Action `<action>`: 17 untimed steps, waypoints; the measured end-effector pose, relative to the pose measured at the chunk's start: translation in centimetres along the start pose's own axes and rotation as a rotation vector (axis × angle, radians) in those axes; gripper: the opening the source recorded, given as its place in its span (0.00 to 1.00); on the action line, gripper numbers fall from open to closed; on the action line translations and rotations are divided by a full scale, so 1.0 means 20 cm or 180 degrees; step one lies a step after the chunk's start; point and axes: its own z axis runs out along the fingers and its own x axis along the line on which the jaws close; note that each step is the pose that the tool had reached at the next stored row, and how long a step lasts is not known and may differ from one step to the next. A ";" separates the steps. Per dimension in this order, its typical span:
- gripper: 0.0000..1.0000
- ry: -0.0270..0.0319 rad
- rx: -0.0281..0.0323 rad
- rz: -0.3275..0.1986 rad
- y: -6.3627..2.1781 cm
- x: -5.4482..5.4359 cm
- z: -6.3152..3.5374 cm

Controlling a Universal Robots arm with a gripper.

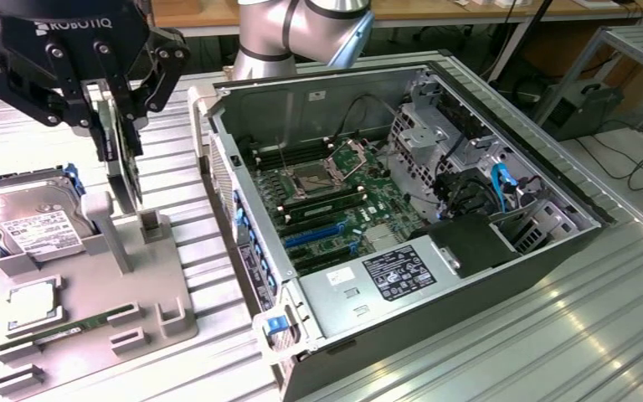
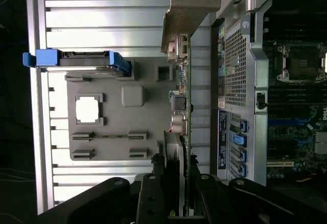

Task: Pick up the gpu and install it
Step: 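Pick up the gpu and move the gpu toward the slot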

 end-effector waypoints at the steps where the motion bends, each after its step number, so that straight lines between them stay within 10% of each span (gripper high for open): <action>1: 0.27 0.0000 0.0000 0.0000 0.000 0.00 -0.002; 17: 0.27 0.0000 0.0000 0.0000 0.000 -0.02 -0.002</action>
